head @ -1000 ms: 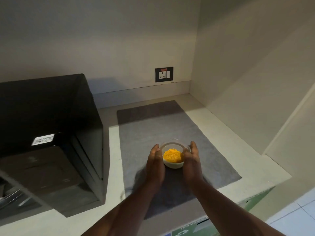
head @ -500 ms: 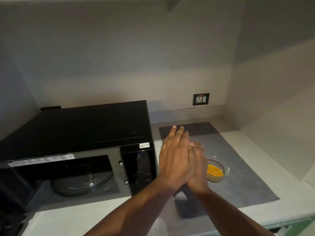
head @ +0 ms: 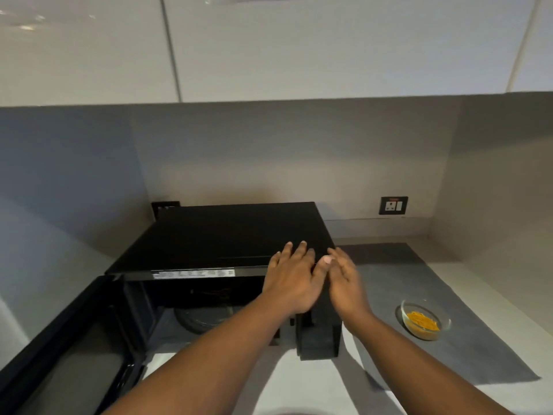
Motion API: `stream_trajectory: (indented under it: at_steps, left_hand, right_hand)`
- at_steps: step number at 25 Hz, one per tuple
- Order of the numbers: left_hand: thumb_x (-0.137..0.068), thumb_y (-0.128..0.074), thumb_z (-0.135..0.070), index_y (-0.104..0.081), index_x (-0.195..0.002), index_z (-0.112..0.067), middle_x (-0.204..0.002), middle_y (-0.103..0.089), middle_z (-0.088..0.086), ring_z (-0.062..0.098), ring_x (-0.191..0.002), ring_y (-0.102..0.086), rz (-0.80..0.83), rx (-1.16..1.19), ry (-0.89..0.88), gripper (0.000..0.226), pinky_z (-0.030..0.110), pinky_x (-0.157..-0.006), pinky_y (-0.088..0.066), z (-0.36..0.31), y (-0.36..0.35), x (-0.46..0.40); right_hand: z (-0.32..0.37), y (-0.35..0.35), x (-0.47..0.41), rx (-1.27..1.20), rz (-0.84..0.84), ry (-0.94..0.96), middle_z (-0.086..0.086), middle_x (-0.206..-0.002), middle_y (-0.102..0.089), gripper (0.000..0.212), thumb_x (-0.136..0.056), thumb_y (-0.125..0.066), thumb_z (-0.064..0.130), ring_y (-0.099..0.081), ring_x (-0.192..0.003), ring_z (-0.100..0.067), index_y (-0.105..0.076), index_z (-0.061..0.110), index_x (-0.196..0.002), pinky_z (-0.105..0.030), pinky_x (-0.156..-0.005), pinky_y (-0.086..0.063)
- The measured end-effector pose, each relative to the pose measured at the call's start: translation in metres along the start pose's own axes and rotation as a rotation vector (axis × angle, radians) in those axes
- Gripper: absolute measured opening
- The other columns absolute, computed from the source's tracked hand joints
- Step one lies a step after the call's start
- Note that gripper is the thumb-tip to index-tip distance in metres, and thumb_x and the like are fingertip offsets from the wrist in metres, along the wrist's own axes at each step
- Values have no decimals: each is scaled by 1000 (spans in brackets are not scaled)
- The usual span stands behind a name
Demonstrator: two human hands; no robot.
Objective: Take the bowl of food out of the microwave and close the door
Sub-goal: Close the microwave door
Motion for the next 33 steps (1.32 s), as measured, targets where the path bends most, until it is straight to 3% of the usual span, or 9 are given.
stream_trajectory:
  at_steps: [4, 7, 14, 17, 21, 24, 28, 33]
  left_hand:
    - [-98, -5, -65, -20, -158, -30, -168, -12, -3, 24, -155, -2, 64, -77, 53, 71, 48, -124, -7, 72, 16, 23]
    - [-97, -4, -66, -16, -158, -31, -169, -10, -3, 25, -155, -4, 100, -140, 101, 71, 49, -124, -7, 115, 37, 40]
    - [-98, -13, -62, -15, -159, -32, -169, -13, 1, 35, -153, -12, 142, -349, 514, 67, 59, -119, -12, 252, 110, 97]
    - [-100, -19, -62, -7, -159, -34, -169, -5, -4, 30, -153, -15, 188, -342, 467, 67, 54, -119, -20, 294, 122, 122]
    - [-105, -31, -48, -11, -160, -28, -169, -3, -1, 26, -155, -5, 140, -124, 336, 62, 43, -125, -10, 309, 118, 139]
    - [-106, -33, -39, -27, -157, -22, -168, -15, 2, 24, -155, -10, 21, 66, 371, 54, 39, -124, -7, 309, 118, 142]
    - [-108, -30, -32, -33, -154, -10, -166, -19, 8, 20, -155, -10, -50, 152, 428, 51, 33, -122, -1, 291, 116, 136]
    - [-103, -23, -41, -34, -154, -24, -167, -18, 0, 28, -155, -8, -63, 31, 551, 54, 49, -122, -7, 273, 105, 120]
  right_hand:
    - [2, -5, -2, 88, -84, -63, 0, -161, -33, 41, -102, -47, 20, -30, -147, -20, -51, 16, -142, -39, -119, -25]
    - [-2, -6, -1, 55, -126, -91, 0, -161, -31, 41, -102, -46, 19, -32, -146, -24, -51, 16, -142, -32, -110, -27]
    - [-3, -13, 3, 23, -204, -93, -5, -158, -34, 39, -102, -45, 19, -38, -141, -27, -53, 16, -140, -33, -104, -31]
    - [1, -15, 7, 62, -216, -76, -5, -157, -34, 39, -103, -43, 21, -38, -140, -27, -52, 16, -141, -32, -104, -30]
    - [5, -17, 10, 95, -249, -57, -7, -156, -37, 39, -103, -43, 19, -39, -140, -26, -53, 12, -140, -27, -102, -26]
    - [7, -19, 12, 97, -264, -59, -8, -155, -37, 39, -103, -43, 18, -39, -140, -25, -54, 12, -140, -25, -101, -26]
    - [10, -18, 14, 110, -272, -57, -8, -155, -38, 39, -103, -43, 17, -39, -140, -25, -54, 11, -139, -24, -101, -25]
    - [10, -17, 13, 106, -251, -61, -8, -156, -38, 39, -103, -43, 19, -38, -141, -24, -53, 12, -140, -25, -102, -26]
Point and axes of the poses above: each hand's wrist, its own x-axis away from the middle knuckle, its own y-axis out of the back of the hand, z = x × y, the point moved 3 cm from there along -x, towards the middle knuckle
